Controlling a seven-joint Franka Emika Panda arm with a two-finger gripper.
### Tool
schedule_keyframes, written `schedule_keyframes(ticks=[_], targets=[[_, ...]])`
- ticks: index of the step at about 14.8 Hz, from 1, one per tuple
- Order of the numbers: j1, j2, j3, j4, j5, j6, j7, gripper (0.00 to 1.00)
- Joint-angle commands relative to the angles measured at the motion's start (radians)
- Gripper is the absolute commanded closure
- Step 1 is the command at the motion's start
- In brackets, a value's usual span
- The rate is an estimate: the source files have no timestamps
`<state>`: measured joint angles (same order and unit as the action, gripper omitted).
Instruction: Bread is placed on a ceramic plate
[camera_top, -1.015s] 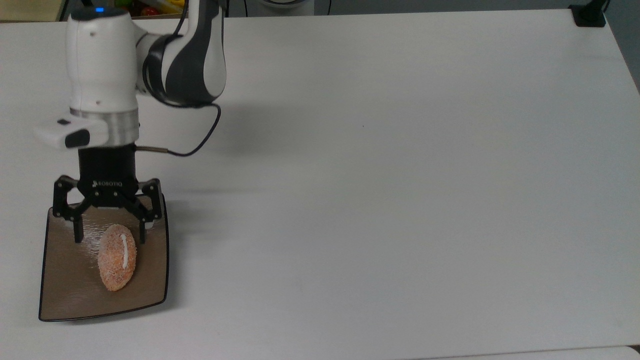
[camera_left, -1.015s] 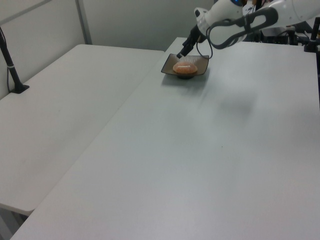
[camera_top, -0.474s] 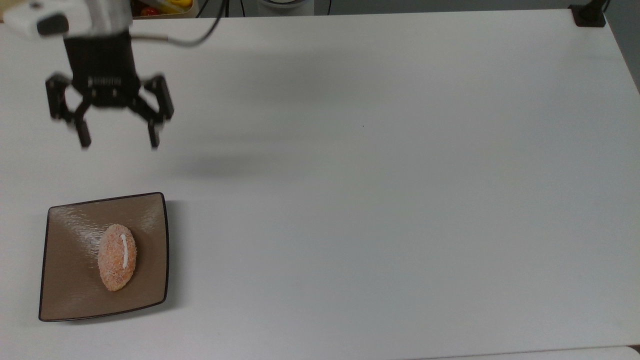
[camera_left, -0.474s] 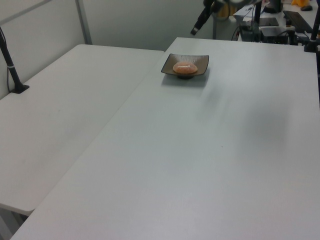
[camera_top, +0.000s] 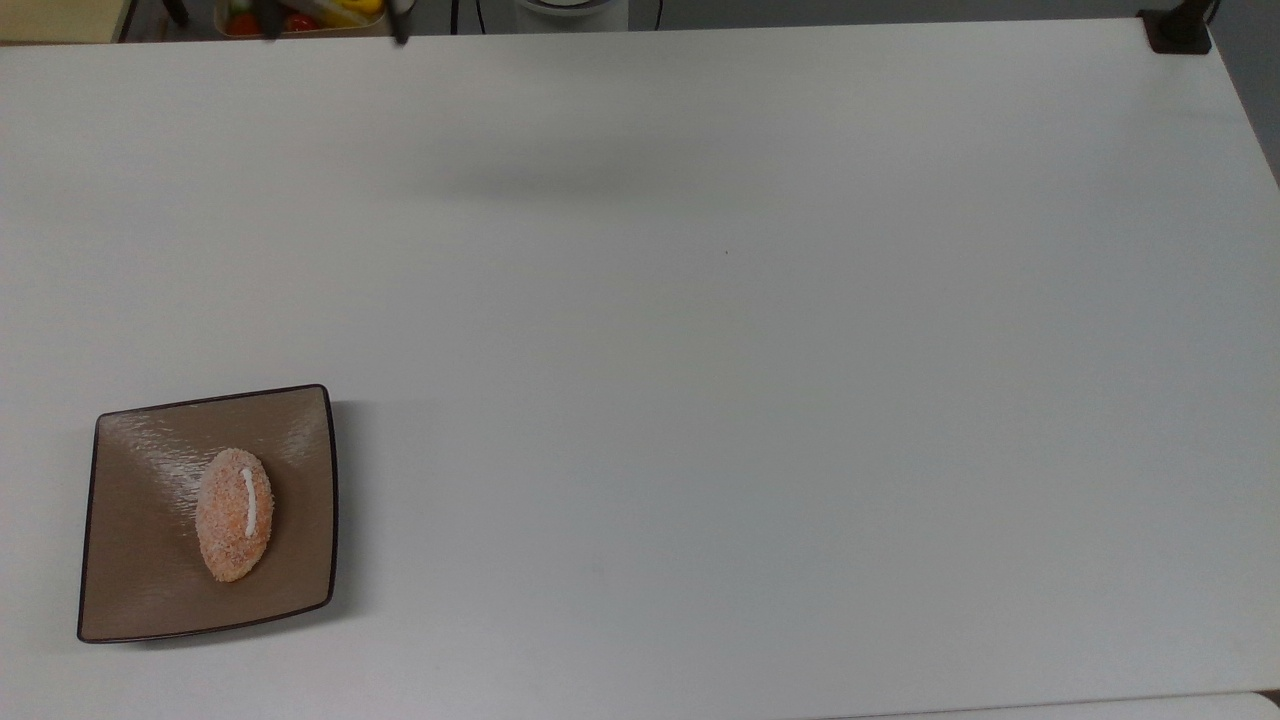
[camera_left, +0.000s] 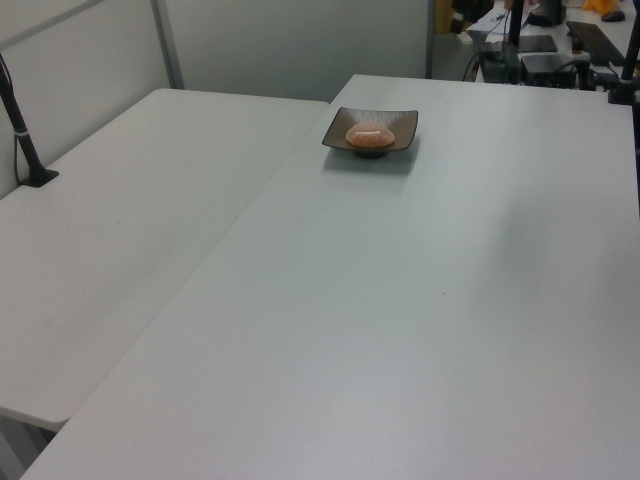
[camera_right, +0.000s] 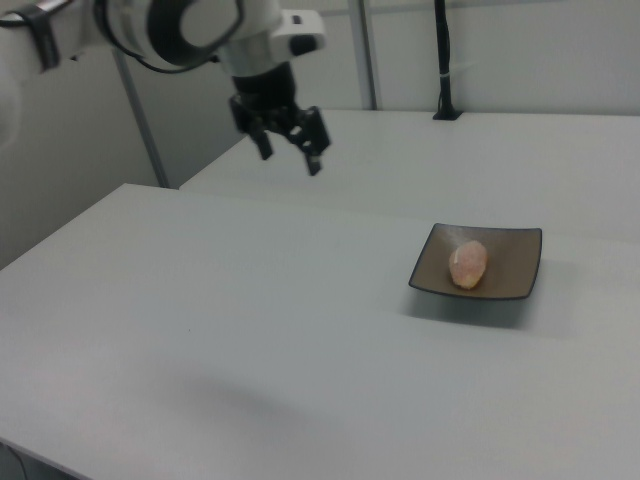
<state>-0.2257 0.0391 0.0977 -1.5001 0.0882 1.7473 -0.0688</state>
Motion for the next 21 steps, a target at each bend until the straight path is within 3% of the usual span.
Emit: schedule_keyframes(ticks=[1, 4, 7, 11, 17, 21], targets=[[0.075, -0.09, -0.018, -0.058, 0.013, -0.144, 0.186, 0.0], [0.159, -0.125, -0.018, -0.063, -0.024, -0.241, 0.322, 0.0], [0.261, -0.131, -0.029, -0.071, -0.033, -0.255, 0.333, 0.0], [0.382, -0.127, -0.137, -0.091, -0.031, -0.178, 0.253, 0.0], [0.388, -0.124, -0.16, -0.141, -0.035, -0.035, 0.078, 0.0], [0.394, -0.114, -0.165, -0.143, -0.035, -0.02, 0.072, 0.0]])
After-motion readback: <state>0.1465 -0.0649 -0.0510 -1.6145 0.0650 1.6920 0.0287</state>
